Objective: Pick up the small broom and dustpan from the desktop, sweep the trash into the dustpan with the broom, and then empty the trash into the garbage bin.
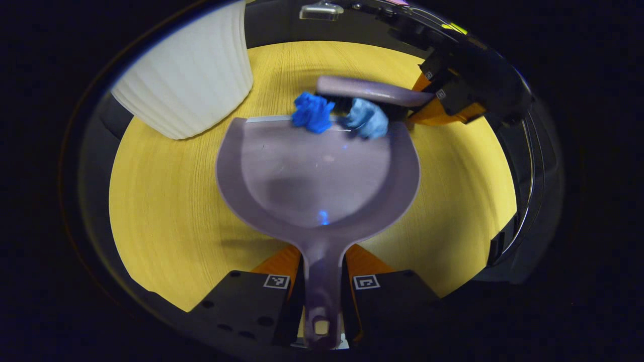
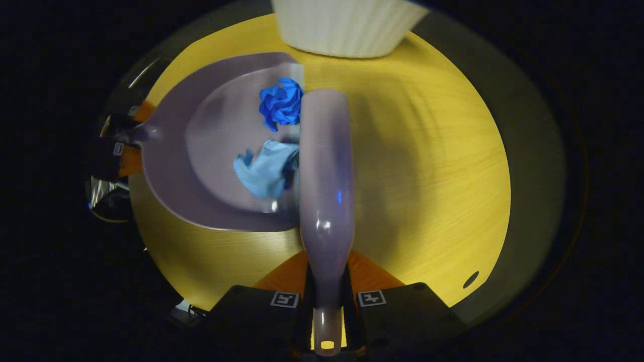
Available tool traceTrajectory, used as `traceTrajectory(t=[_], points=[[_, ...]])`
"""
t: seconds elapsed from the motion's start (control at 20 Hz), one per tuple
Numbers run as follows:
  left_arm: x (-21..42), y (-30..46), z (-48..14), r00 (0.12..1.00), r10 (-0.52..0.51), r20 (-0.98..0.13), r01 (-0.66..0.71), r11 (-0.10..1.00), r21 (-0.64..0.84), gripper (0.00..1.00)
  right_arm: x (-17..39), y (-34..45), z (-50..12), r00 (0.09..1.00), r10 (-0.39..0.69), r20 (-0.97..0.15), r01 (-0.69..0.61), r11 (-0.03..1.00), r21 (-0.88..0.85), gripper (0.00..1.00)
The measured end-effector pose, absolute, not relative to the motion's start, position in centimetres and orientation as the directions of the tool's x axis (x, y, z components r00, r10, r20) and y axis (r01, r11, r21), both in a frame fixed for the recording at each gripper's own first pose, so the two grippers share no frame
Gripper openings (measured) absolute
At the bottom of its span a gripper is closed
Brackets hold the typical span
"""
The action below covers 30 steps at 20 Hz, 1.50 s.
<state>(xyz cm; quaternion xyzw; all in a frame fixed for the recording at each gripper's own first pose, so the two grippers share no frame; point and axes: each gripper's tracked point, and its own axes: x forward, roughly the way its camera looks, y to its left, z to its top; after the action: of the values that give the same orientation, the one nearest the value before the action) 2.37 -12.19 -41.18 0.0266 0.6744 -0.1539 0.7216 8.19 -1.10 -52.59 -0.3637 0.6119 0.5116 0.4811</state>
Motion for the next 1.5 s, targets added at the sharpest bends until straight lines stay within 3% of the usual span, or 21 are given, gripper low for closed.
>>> traceTrajectory(t=[0.15,0.4,0.65,0.85,1.1,1.25,1.4,1.5], points=[[2.4,-12.2,-41.2,0.084,-0.199,-0.976,0.274,0.947,-0.169,0.3,8.8,-2.6,-53.2,-0.308,0.065,-0.949,-0.92,0.233,0.315,0.28],[2.3,-12.4,-41.0,0.147,-0.247,-0.958,0.308,0.932,-0.193,0.3,14.4,-7.1,-55.6,-0.199,0.095,-0.975,-0.804,0.554,0.218,0.28],[3.0,-12.3,-39.8,0.274,-0.262,-0.925,0.317,0.933,-0.171,0.3,15.3,-8.4,-57.6,-0.111,0.126,-0.986,-0.623,0.764,0.168,0.28],[3.7,-11.7,-36.7,0.329,-0.303,-0.894,0.267,0.938,-0.219,0.29,14.8,-8.7,-58.3,-0.109,0.2,-0.974,-0.432,0.873,0.228,0.29],[5.6,-7.6,-32.1,0.441,-0.147,-0.885,0.152,0.985,-0.088,0.29,14.8,-8.2,-58.4,-0.12,0.249,-0.961,-0.368,0.888,0.276,0.29],[8.1,-2.4,-25.8,0.528,-0.026,-0.849,0.048,0.999,-0.001,0.3,15.0,-8.9,-58.2,-0.117,0.32,-0.94,-0.325,0.882,0.341,0.28],[13.5,3.0,-20.8,0.583,0.112,-0.805,0.06,0.982,0.18,0.29,14.8,-8.7,-58.3,-0.087,0.359,-0.929,-0.311,0.877,0.367,0.29],[19.3,4.0,-20.4,0.599,0.182,-0.78,0.07,0.958,0.278,0.29,13.7,-9.0,-59.0,-0.118,0.385,-0.915,-0.272,0.874,0.403,0.28]])
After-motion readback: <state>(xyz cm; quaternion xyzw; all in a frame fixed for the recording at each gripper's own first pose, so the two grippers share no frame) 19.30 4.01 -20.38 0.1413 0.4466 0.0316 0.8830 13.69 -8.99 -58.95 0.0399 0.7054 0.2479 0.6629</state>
